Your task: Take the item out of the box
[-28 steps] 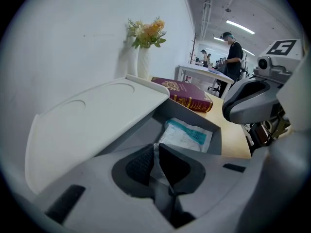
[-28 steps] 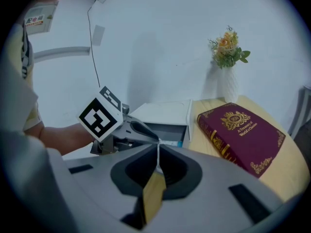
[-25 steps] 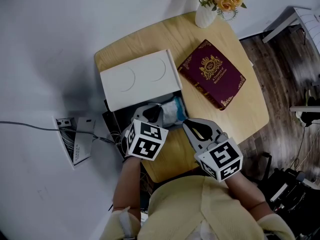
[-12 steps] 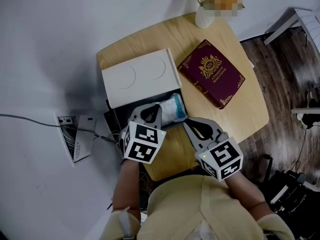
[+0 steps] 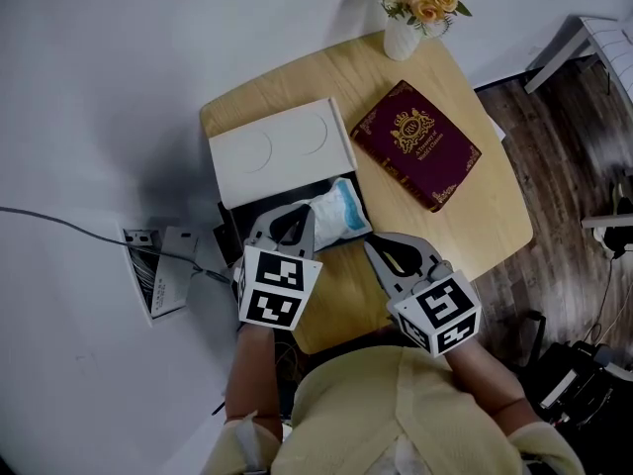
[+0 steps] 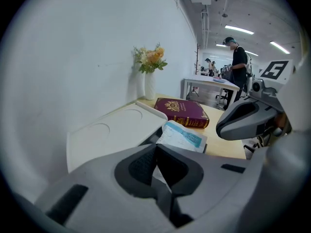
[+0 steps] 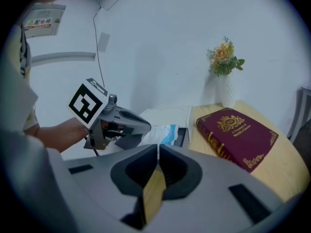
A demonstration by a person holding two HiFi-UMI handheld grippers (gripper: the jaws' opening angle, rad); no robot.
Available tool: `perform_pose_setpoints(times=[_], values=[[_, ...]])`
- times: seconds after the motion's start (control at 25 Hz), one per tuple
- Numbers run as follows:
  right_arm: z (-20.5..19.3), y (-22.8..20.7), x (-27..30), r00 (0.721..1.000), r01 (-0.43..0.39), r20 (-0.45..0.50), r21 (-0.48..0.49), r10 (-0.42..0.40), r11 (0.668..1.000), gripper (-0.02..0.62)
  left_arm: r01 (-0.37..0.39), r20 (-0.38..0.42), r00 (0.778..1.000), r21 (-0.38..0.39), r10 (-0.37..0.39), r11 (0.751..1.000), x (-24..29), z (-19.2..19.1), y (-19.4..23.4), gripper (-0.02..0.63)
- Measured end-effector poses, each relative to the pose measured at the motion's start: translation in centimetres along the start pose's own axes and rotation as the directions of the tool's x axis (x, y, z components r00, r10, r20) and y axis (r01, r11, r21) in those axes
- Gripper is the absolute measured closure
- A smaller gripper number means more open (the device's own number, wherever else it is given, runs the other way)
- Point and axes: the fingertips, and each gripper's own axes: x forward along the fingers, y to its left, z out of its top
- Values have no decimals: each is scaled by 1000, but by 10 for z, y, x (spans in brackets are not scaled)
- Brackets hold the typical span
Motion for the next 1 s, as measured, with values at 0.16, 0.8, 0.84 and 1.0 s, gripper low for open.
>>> perform_pose_setpoints(times=[0.16, 0.8, 0.84, 1.0], values=[[-2, 4, -6, 1000, -3, 7, -9, 3, 1000, 563, -40, 31, 999, 7, 39, 999, -13, 6, 0, 585], [-11, 26, -38, 999, -7, 40, -54, 9, 999, 563, -129, 98, 986, -43, 133, 991, -65, -6, -25, 585], [-12, 28, -40, 999, -8, 41, -57, 10, 998, 563, -133, 98, 986, -46, 137, 990, -67, -8, -27, 585], [-17, 33, -47, 999, -8, 41, -68, 11, 998, 563, -145, 103, 983, -53, 150, 988, -76, -15, -35, 584]])
